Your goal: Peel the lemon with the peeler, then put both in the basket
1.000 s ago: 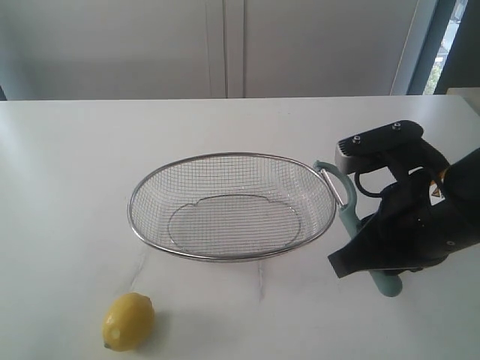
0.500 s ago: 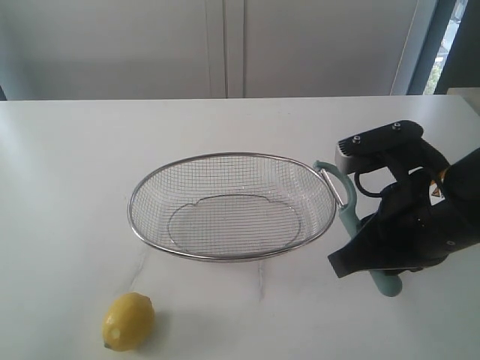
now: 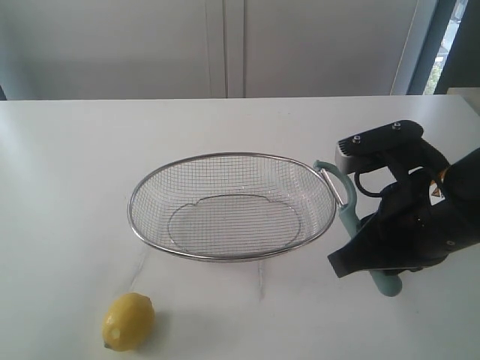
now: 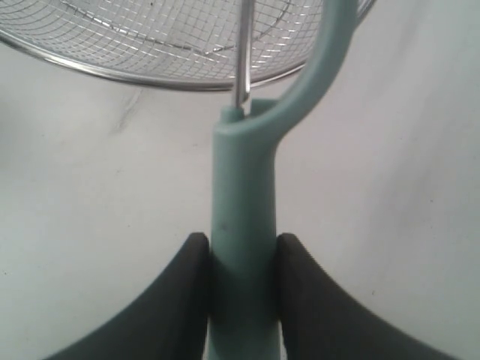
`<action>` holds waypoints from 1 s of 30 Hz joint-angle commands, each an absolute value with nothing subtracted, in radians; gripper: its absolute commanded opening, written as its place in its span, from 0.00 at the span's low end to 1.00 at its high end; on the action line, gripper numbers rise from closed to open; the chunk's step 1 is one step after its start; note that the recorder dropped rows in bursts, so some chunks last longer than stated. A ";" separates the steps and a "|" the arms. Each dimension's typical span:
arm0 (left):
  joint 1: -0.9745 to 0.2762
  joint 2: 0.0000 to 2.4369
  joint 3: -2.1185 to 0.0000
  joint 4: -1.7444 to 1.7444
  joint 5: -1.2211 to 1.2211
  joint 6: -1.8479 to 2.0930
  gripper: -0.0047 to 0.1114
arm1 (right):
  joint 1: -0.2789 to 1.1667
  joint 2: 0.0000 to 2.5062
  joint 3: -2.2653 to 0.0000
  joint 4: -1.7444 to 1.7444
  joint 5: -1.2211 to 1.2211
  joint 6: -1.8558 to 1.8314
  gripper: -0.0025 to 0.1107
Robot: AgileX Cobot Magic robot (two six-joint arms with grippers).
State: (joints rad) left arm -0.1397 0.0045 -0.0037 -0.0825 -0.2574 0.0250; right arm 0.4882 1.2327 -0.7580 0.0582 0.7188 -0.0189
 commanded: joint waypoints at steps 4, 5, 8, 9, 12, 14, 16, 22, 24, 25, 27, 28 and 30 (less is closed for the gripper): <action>-0.141 0.000 0.000 -0.085 -0.270 0.027 0.04 | 0.487 1.223 -0.757 0.051 0.701 -0.020 0.02; -0.141 0.000 0.000 -0.085 -0.270 0.027 0.04 | 0.487 1.223 -0.757 0.051 0.701 -0.020 0.02; -0.141 0.000 0.000 -0.085 -0.270 0.027 0.04 | 0.487 1.223 -0.757 0.051 0.701 -0.020 0.02; -0.141 0.000 0.000 -0.085 -0.270 0.027 0.04 | 0.487 1.223 -0.757 0.051 0.701 -0.020 0.02; -0.141 0.000 0.000 -0.085 -0.270 0.027 0.04 | 0.487 1.223 -0.757 0.051 0.701 -0.020 0.02; -0.141 0.000 0.000 -0.085 -0.270 0.027 0.04 | 0.487 1.223 -0.757 0.051 0.701 -0.020 0.02; -0.141 0.000 0.000 -0.085 -0.277 0.027 0.04 | 0.487 1.223 -0.757 0.051 0.701 -0.020 0.02; -0.141 0.000 0.000 -0.085 -0.411 -0.120 0.04 | 0.487 1.223 -0.757 0.051 0.701 -0.020 0.02; -0.141 0.000 0.000 -0.085 -0.485 -0.193 0.04 | 0.487 1.223 -0.757 0.051 0.701 -0.020 0.02; -0.141 0.000 0.000 -0.085 -0.565 -0.218 0.04 | 0.487 1.223 -0.757 0.051 0.701 -0.020 0.02; -0.141 0.000 0.000 -0.085 -0.640 -0.230 0.04 | 0.487 1.223 -0.757 0.051 0.701 -0.020 0.02; -0.141 0.000 0.000 -0.085 -0.690 -0.236 0.04 | 0.487 1.223 -0.757 0.051 0.701 -0.020 0.02; -0.141 0.000 0.000 -0.085 -0.754 -0.236 0.04 | 0.487 1.223 -0.757 0.051 0.701 -0.020 0.02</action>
